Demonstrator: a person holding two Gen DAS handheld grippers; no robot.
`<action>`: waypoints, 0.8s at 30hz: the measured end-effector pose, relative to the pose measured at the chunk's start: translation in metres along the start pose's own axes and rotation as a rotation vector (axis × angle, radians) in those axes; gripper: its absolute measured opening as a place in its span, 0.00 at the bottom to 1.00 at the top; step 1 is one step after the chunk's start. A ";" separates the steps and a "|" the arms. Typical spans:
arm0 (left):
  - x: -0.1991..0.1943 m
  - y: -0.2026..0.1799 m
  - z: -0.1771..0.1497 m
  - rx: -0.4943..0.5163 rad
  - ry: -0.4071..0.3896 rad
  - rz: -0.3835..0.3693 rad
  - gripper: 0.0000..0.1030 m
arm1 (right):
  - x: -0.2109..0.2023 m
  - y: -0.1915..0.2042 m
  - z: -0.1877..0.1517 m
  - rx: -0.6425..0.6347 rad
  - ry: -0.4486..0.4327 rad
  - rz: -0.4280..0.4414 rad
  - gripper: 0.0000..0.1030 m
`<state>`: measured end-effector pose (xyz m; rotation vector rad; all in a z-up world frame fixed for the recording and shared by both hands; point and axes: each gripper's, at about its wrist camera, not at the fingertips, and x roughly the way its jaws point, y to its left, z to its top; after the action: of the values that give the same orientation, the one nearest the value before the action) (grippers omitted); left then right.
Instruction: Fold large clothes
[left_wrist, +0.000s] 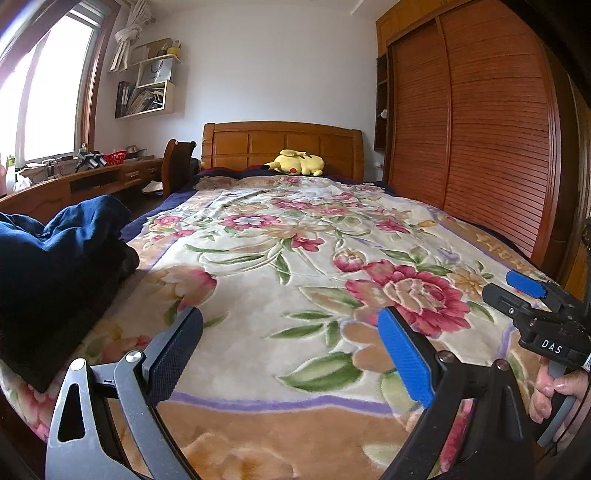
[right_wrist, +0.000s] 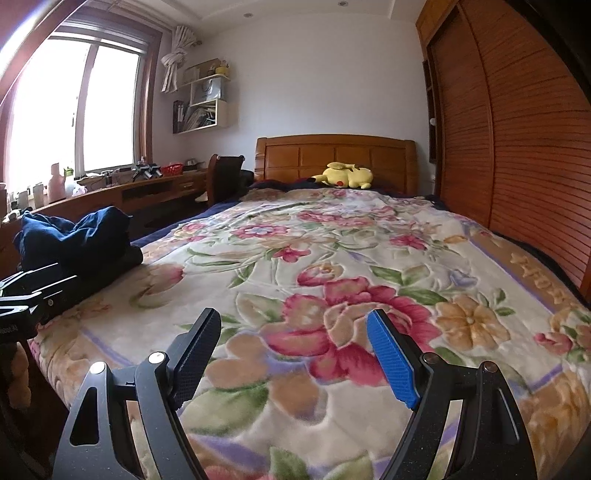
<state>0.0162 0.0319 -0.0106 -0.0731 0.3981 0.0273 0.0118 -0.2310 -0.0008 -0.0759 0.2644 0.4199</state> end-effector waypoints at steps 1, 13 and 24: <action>0.000 0.000 -0.001 -0.002 0.001 -0.002 0.93 | 0.001 0.001 0.000 0.001 0.001 -0.001 0.80; 0.002 -0.002 -0.004 0.003 0.011 -0.008 0.93 | 0.009 0.002 -0.008 0.008 0.000 -0.009 0.80; 0.003 -0.002 -0.005 0.003 0.013 -0.009 0.93 | 0.010 -0.001 -0.011 0.008 -0.005 -0.007 0.80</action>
<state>0.0171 0.0297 -0.0161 -0.0724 0.4104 0.0177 0.0185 -0.2293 -0.0141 -0.0678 0.2609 0.4122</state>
